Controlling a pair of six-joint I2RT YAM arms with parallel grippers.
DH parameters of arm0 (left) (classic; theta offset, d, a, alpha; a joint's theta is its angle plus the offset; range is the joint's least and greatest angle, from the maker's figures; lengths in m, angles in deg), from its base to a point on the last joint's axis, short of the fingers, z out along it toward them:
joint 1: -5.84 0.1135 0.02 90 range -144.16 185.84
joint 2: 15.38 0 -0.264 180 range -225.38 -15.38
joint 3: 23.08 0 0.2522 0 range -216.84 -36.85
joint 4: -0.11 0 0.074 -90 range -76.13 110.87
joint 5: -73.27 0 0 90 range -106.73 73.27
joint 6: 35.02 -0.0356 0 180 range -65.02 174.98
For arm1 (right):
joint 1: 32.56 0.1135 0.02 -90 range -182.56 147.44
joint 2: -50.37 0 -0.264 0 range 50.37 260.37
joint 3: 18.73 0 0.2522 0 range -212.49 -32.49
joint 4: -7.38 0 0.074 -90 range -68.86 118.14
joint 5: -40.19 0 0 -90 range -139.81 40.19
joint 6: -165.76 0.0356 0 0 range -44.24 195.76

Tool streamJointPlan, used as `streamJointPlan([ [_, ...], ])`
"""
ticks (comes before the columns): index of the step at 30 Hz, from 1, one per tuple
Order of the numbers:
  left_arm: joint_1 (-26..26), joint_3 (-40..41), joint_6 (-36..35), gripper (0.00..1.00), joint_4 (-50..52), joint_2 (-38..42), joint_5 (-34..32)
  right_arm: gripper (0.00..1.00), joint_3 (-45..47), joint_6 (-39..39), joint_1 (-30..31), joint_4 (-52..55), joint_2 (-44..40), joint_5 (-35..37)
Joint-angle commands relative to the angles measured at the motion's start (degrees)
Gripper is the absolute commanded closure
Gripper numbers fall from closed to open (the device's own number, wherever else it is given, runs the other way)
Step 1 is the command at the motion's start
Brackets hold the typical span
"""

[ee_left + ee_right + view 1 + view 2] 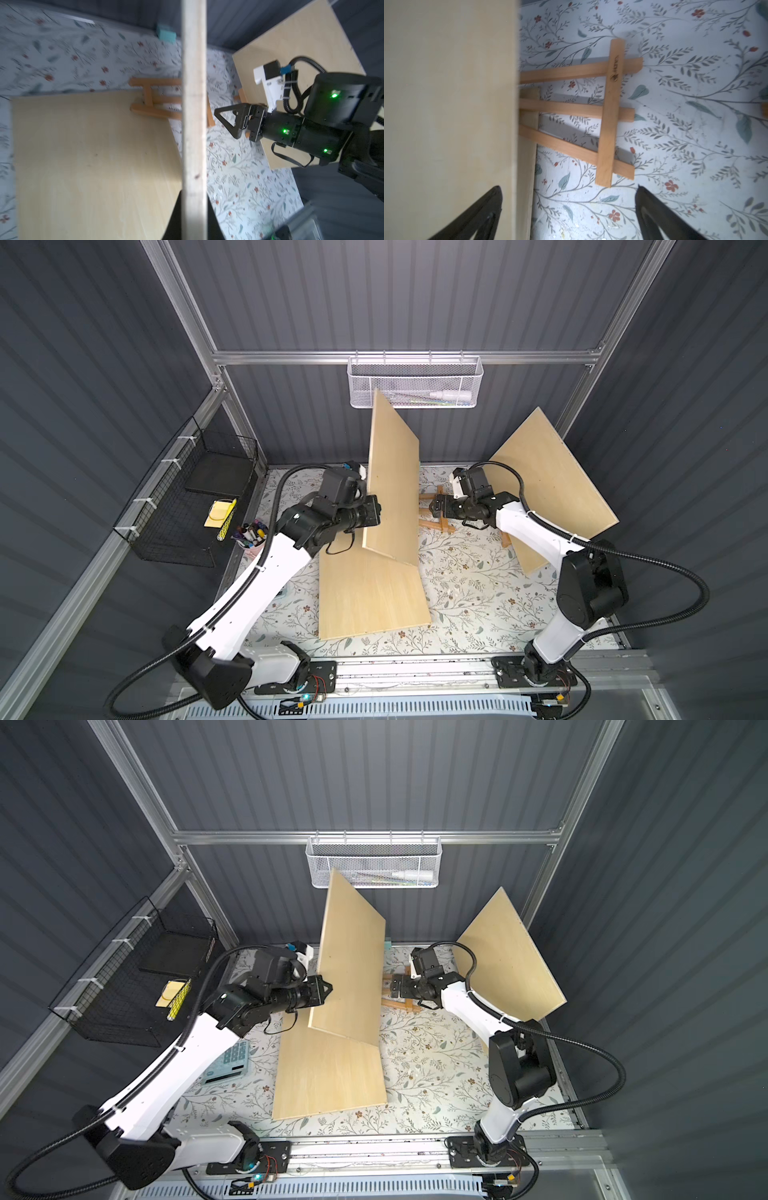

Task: Assemble the easel
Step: Pick up the drawing board, then pick up the easel at the center of the board.

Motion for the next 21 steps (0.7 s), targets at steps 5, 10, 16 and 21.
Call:
streamJointPlan([
  [5, 0.9, -1.6, 0.5, 1.0, -13.1, 6.1, -20.9, 0.04, -9.3, -1.9, -1.5, 9.4, 12.0, -0.1],
  [10, 0.9, -2.7, 3.2, 1.0, -7.5, 5.3, -24.7, 0.17, -12.6, -1.1, -1.5, 10.4, 17.4, 0.0],
  [16, 0.9, -1.2, 5.6, 1.0, -4.9, 6.6, -28.4, 0.43, -13.8, 0.9, -1.6, 9.0, 21.5, -2.3],
  [21, 0.9, -1.7, 6.1, 1.0, -3.4, 6.2, -28.5, 0.7, -11.1, 1.8, -3.0, 6.2, 19.8, -6.5],
])
